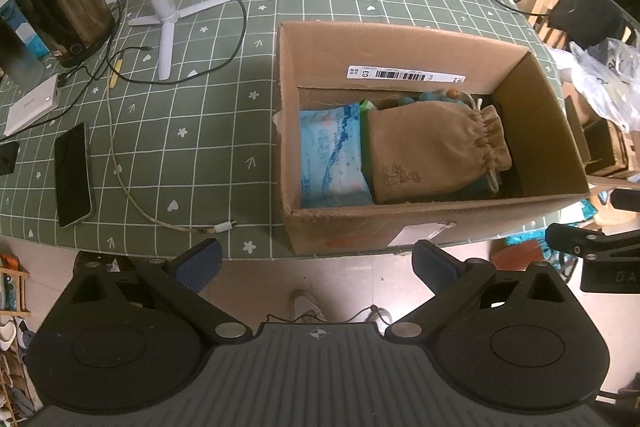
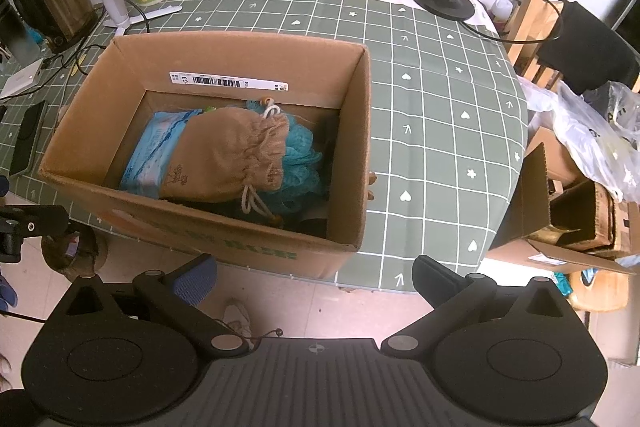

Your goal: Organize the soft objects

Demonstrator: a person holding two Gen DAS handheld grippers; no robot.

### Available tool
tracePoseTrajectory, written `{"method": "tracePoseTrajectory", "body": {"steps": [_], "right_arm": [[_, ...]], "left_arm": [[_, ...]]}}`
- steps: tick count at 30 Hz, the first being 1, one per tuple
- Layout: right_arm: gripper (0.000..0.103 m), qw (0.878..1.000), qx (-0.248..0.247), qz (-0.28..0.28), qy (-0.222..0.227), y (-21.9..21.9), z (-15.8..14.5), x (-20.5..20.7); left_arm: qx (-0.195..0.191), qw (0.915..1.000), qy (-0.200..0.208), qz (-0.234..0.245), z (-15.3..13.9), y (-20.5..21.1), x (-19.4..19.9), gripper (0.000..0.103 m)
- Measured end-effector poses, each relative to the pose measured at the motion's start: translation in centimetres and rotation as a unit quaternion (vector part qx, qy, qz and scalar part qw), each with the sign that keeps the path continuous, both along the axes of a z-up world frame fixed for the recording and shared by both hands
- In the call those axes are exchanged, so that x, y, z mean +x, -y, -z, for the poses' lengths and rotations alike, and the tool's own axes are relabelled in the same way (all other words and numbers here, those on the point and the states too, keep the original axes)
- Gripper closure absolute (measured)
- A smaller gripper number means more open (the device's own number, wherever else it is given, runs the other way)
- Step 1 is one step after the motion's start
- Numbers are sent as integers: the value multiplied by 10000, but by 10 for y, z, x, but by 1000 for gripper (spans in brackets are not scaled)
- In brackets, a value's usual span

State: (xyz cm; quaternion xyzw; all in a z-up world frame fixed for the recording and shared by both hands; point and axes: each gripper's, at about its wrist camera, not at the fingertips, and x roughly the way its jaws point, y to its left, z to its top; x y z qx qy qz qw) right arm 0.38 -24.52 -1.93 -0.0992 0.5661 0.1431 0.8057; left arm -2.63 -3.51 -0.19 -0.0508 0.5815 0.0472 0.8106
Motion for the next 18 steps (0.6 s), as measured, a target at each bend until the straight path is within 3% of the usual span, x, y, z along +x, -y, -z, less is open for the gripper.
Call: {"method": "tracePoseTrajectory", "body": {"steps": [18], "right_arm": [[0,9997,-228,75,21,-7,-2,2]], "left_arm": [[-154,9998,-18,86,-3,-9,4,0]]}}
